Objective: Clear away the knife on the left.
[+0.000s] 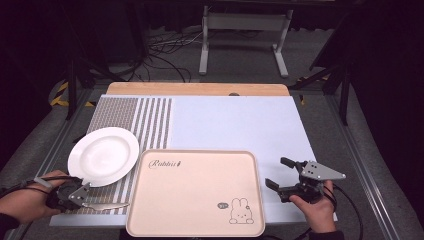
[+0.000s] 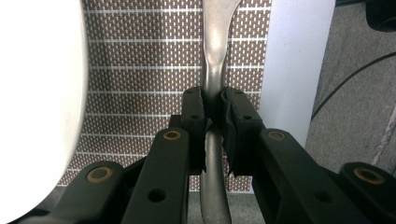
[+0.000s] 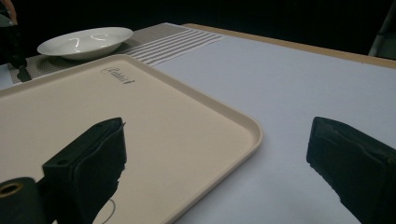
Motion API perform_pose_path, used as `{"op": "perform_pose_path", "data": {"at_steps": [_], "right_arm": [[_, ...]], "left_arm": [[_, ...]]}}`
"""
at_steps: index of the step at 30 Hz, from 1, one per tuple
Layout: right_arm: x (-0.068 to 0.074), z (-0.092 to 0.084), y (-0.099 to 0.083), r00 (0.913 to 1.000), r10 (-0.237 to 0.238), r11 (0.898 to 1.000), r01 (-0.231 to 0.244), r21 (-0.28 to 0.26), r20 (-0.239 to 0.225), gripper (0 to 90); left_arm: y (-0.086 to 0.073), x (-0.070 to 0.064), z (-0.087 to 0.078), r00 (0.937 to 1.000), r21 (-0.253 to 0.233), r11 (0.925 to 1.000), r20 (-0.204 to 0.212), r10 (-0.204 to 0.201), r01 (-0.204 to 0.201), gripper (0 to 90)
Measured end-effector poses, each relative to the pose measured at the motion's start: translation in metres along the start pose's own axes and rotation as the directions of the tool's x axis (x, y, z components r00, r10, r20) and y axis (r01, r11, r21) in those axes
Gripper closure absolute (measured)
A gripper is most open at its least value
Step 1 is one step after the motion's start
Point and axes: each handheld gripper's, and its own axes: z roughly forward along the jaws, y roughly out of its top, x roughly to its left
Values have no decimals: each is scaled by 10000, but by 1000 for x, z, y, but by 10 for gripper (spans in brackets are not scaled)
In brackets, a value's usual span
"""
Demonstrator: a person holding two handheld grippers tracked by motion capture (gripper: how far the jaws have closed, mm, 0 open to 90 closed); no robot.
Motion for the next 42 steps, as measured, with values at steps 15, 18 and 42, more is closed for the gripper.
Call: {"op": "perform_pose_path", "data": {"at_steps": [15,18,42], "right_arm": [[-2,-2,1,9999,34,10000,-34,-4,142,60],[-3,-2,1,9997,41,10000,-41,20,223,61],[-4,-2,0,9997,97,9999,-98,38,206,60]], "left_arm": [[-13,3,-19,9734,-684,9720,-283,-2273,2249,800],[-12,5,-27,9633,-1029,9594,-296,-2667,2625,800],[18,15,-68,7666,-2364,7294,1760,-6175,6419,800]]}}
